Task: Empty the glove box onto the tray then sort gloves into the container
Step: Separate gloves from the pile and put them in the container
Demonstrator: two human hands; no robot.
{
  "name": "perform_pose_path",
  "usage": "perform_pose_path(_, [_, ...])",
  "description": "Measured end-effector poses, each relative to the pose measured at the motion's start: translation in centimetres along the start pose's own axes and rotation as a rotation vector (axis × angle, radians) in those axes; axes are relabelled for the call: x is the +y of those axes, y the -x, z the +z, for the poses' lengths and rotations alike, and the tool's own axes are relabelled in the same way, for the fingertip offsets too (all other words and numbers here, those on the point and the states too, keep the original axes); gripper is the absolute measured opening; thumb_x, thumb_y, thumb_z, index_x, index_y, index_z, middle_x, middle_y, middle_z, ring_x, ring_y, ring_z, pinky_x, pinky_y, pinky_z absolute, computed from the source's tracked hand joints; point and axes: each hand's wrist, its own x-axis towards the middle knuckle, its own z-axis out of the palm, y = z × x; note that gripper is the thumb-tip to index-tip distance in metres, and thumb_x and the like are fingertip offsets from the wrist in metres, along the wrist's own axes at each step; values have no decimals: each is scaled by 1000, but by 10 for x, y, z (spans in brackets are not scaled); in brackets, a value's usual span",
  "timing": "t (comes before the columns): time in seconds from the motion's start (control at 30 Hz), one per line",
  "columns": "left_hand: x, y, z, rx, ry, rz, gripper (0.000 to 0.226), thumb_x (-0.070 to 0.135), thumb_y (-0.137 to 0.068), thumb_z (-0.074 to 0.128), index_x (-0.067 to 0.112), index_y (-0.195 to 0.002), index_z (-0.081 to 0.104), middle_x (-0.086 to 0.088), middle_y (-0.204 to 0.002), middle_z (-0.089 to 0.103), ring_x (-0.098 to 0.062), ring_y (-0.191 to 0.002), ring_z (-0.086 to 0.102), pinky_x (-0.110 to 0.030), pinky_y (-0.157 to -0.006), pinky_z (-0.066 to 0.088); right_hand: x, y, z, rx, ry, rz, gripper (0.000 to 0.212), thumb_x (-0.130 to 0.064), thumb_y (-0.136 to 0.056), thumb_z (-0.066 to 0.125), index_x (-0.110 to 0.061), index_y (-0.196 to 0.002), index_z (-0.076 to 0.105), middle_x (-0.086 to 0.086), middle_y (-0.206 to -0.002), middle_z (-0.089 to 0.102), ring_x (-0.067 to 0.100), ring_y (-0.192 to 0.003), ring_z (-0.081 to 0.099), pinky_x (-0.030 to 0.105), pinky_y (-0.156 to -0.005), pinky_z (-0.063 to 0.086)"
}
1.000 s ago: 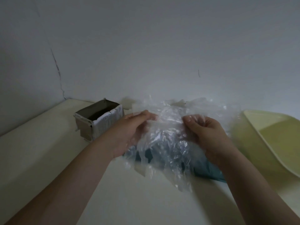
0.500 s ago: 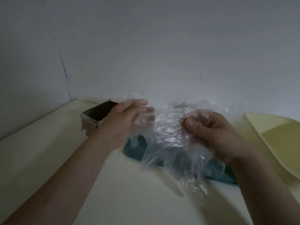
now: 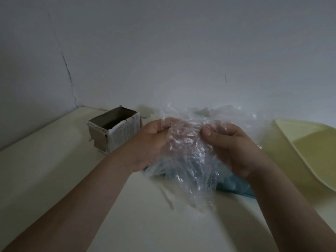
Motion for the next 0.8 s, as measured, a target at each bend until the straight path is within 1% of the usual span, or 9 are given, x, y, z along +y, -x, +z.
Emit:
perform_pose_path(0.13, [3,3,2,-72,-19,-16,31,12,-102,60,30,-92,83,-1,-99,79,-19,-93,77,-32,-77,63,0,-3,0,155,-68,20,8,-9,-80,74,-5,-84,80,12,-81,76,20,-74,73,29,-71,61])
perform_pose_path(0.2, [4,7,0,-141,39,-60,16,20,-92,70,27,-89,84,3,-93,79,-15,-87,76,-29,-75,63,2,-6,-1,285,-64,-22,11,-8,-84,77,-1,-92,79,16,-83,76,24,-75,74,32,-72,62])
perform_pose_path(0.27, [-2,13,-2,-166,-64,-30,7,27,-89,76,23,-86,82,1,-87,77,-17,-81,74,-37,-78,61,1,-7,-5,408,-48,-71,9,-8,-87,78,-2,-94,79,14,-85,77,22,-77,74,32,-73,62])
perform_pose_path(0.3, [-5,15,-3,-165,-150,-25,13,26,-96,75,19,-86,79,-4,-80,74,-23,-74,72,-43,-74,61,0,-8,-7,467,-34,-98,6,-8,-87,78,-5,-92,80,12,-84,78,20,-77,74,30,-73,61])
perform_pose_path(0.4, [-8,22,-2,-172,-249,-145,33,26,-107,54,1,-89,67,-14,-66,63,-28,-60,68,-40,-64,59,-7,-8,-13,567,-17,-160,3,-10,-87,79,-9,-90,80,11,-88,79,19,-77,73,29,-69,61])
perform_pose_path(0.5, [-6,36,-11,-233,-335,-308,38,33,-108,50,0,-110,67,-19,-92,76,-34,-72,73,-40,-67,62,-20,-2,-17,540,21,-188,7,-13,-90,77,-9,-95,79,10,-93,80,17,-67,69,28,-60,58])
perform_pose_path(0.57, [-5,42,-23,-236,-421,-373,39,30,-108,52,-5,-120,64,-22,-106,76,-36,-83,75,-44,-76,63,-29,2,-15,438,63,-190,11,-13,-91,75,-5,-97,78,12,-94,79,16,-63,65,28,-57,55])
perform_pose_path(0.67, [7,49,-36,-59,-467,-318,17,16,-105,60,6,-107,73,-21,-102,77,-35,-88,77,-46,-83,63,-44,13,-10,321,48,-215,15,-11,-91,73,-1,-101,77,13,-94,79,16,-62,61,28,-56,55])
perform_pose_path(0.8, [20,43,-29,212,-407,-186,16,12,-102,64,6,-116,71,-14,-103,79,-29,-81,77,-53,-89,62,-68,30,-12,300,25,-278,13,-10,-93,70,-2,-102,75,8,-91,79,15,-61,62,26,-54,54])
